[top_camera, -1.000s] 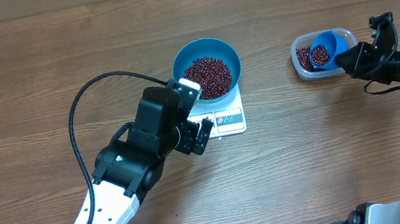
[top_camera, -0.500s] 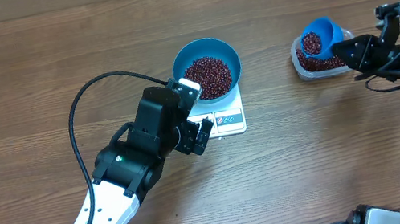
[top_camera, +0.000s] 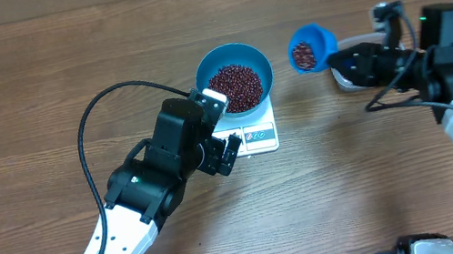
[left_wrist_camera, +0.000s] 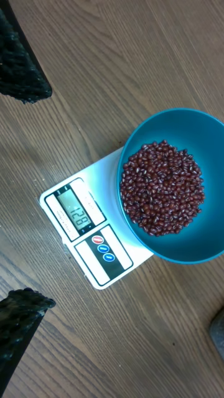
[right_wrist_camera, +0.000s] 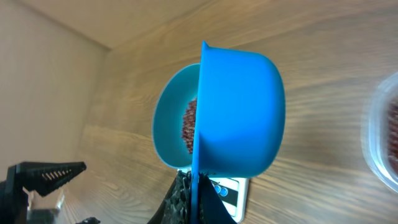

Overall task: Scoop item into bowl and weigh 150g on scale
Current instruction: 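Lift the scoop with the right gripper and bring it over the bowl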

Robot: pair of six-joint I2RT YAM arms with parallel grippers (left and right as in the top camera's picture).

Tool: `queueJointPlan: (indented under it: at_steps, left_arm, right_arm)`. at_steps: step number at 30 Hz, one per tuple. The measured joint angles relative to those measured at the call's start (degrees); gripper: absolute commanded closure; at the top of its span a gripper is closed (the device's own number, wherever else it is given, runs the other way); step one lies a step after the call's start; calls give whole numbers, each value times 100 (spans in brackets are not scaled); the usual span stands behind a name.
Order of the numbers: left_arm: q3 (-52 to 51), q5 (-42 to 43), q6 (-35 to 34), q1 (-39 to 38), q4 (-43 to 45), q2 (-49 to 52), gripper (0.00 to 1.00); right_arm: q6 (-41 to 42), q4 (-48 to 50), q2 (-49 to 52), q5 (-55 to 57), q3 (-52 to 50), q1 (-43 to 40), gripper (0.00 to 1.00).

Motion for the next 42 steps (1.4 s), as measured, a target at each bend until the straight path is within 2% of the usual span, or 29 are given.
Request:
queueJointPlan:
  at_steps: [12, 20, 30, 42]
  left_arm:
    - [0, 0, 0, 0, 0, 0, 1]
    - [0, -2, 0, 0, 0, 0, 1]
    - [0, 0, 0, 0, 0, 0, 0]
    - [0, -2, 0, 0, 0, 0, 0]
  right_arm:
    - [184, 1019, 0, 1519, 2, 1530, 96]
    - [-127, 1285, 0, 2326, 2, 2194, 96]
    - [-986, 1290, 2, 2658, 2, 2608, 96]
    - [-1711, 1410, 94, 2723, 2, 2638, 96]
